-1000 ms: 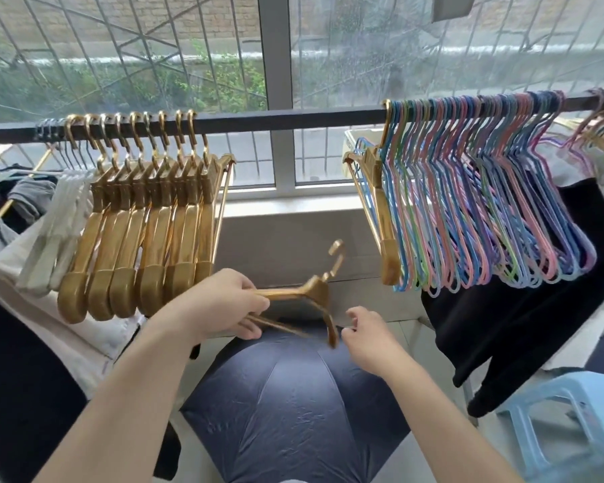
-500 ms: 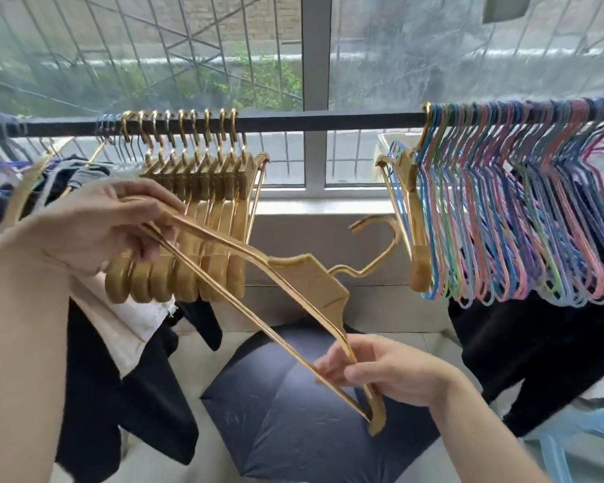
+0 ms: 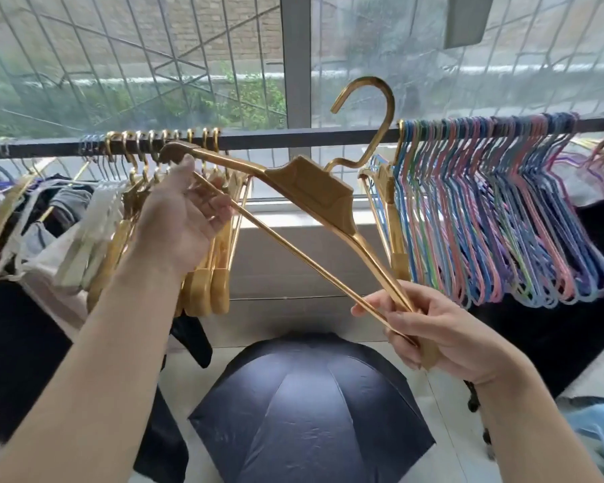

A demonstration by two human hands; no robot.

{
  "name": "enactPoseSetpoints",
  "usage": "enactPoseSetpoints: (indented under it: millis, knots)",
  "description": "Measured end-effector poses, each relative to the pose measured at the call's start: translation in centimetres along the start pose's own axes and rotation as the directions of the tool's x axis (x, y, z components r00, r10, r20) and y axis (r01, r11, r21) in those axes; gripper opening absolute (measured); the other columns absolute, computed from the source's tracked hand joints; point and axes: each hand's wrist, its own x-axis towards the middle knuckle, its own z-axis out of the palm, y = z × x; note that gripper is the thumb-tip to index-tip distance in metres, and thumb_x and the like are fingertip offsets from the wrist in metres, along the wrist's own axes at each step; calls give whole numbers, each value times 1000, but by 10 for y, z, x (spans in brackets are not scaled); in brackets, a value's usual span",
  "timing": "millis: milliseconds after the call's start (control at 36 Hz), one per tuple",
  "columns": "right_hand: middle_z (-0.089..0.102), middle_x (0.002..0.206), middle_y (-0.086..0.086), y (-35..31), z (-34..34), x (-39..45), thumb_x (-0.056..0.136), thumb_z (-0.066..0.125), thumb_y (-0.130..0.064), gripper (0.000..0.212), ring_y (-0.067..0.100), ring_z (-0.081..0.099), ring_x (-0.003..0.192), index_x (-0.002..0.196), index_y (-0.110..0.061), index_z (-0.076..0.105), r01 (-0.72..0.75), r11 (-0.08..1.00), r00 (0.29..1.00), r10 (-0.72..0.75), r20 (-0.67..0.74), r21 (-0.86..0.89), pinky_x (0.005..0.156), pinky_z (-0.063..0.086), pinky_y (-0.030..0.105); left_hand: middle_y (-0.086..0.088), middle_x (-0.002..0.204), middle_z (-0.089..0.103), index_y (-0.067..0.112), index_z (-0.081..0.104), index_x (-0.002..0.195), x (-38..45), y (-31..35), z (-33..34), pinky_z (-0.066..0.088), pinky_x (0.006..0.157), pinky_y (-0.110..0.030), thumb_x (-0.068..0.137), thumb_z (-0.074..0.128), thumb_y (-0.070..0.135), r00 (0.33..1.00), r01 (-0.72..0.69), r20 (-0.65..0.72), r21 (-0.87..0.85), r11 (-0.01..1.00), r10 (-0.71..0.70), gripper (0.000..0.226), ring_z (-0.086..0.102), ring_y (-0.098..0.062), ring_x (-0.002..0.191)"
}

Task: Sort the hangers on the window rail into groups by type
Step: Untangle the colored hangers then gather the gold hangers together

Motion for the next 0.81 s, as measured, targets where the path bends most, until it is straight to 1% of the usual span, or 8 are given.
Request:
enactPoseSetpoints:
  millis: [139, 250, 361, 444, 528, 611, 722, 806]
  knots:
    - [56, 88, 30, 0, -10, -25, 81, 84, -44, 42, 17, 49, 52, 109, -15, 71, -37, 999, 998, 35, -46, -34, 48, 40, 28, -12, 101, 71, 16, 56, 106, -32, -50, 48, 55, 64, -33, 104, 57, 33, 984, 166, 43, 140, 976, -174, 17, 65, -22, 69]
    - [47, 93, 44, -1, -12, -47, 80, 84, -45, 42, 20, 45, 51, 106, -15, 71, -34, 997, 995, 27, -100, -68, 45, 41, 26, -13, 103, 67, 12, 57, 109, -54, -79, 81, 55, 64, -34, 103, 59, 29, 946, 286, 118, 126, 950, -300, 18, 65, -23, 70]
    - [58, 74, 14, -11, -12, -67, 90, 75, -27, 46, 20, 48, 53, 121, 3, 58, -77, 996, 984, 68, -166, -53, 47, 40, 28, -15, 112, 67, 10, 59, 106, -63, -89, 99, 57, 70, -38, 103, 59, 24, 928, 321, 131, 190, 928, -348, 15, 69, -28, 79]
    - [61, 75, 18, -18, -11, -72, 89, 71, -27, 45, 24, 48, 58, 121, 1, 60, -108, 991, 973, 87, -213, -85, 51, 37, 33, -12, 125, 68, 9, 61, 129, -66, -92, 97, 59, 76, -40, 106, 54, 18, 962, 242, 30, 359, 901, -270, 25, 72, -28, 90]
    - [61, 80, 29, -20, -3, -66, 85, 73, -36, 39, 29, 50, 62, 112, -9, 67, -189, 972, 952, 147, -270, -138, 50, 40, 32, -3, 126, 64, 18, 42, 154, -69, -90, 82, 61, 89, -42, 105, 56, 15, 990, 133, -35, 485, 864, -133, 52, 73, -22, 97]
    - [68, 92, 29, -15, 7, -52, 80, 76, -39, 47, 33, 52, 71, 112, -8, 63, -269, 950, 914, 200, -353, -157, 51, 42, 32, 0, 127, 62, 19, 49, 148, -70, -83, 66, 61, 86, -40, 104, 56, 13, 995, 99, -76, 521, 848, -69, 46, 72, -18, 92]
    - [67, 83, 20, -12, 22, -26, 96, 67, -21, 26, 17, 55, 54, 115, -5, 60, -297, 949, 870, 224, -440, -104, 48, 42, 27, -1, 122, 66, 19, 64, 129, -76, -71, 45, 60, 88, -40, 105, 53, 14, 993, 76, -119, 588, 805, -7, 27, 73, -20, 94]
    - [70, 111, 14, -19, 23, 0, 102, 61, -22, 15, 13, 61, 58, 113, -12, 58, -249, 968, 848, 199, -491, -38, 47, 45, 24, -3, 114, 70, 22, 69, 119, -79, -63, 27, 60, 91, -42, 104, 55, 16, 988, 55, -146, 655, 754, 55, 22, 73, -21, 97]
